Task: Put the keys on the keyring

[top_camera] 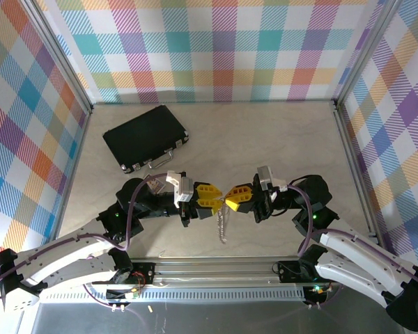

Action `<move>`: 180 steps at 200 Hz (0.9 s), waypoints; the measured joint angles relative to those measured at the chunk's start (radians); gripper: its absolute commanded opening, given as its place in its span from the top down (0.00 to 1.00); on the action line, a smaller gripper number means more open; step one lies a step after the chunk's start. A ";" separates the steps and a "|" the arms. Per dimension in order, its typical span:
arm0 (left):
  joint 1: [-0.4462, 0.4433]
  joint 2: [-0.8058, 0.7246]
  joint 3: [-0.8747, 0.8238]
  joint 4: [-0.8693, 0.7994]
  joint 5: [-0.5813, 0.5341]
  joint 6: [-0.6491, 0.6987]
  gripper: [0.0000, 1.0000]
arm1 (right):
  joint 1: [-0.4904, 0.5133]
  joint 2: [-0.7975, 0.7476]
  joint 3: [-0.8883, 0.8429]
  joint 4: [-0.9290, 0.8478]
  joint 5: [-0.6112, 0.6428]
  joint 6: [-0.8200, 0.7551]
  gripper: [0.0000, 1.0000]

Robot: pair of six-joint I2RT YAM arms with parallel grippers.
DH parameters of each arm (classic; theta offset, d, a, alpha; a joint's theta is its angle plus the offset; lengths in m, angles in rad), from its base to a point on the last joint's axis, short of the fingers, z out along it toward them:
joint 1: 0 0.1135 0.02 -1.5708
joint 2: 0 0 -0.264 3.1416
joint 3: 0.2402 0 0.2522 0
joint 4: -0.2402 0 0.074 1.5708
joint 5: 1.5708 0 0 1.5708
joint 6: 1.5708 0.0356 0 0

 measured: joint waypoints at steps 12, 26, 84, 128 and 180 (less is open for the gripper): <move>-0.002 0.005 0.000 0.008 0.003 0.001 0.86 | 0.000 0.000 0.000 0.000 0.005 0.000 1.00; -0.003 0.009 0.000 0.013 0.006 -0.006 0.89 | 0.000 0.000 0.000 -0.002 0.012 0.000 1.00; -0.003 0.006 0.000 -0.003 0.002 0.004 1.00 | 0.000 -0.008 0.000 -0.033 0.026 -0.017 0.98; -0.004 0.011 0.072 -0.251 -0.040 0.137 1.00 | 0.000 -0.074 0.035 -0.303 0.072 -0.133 0.62; -0.004 0.056 0.195 -0.489 -0.069 0.278 1.00 | 0.000 -0.135 0.195 -0.663 0.143 -0.330 0.58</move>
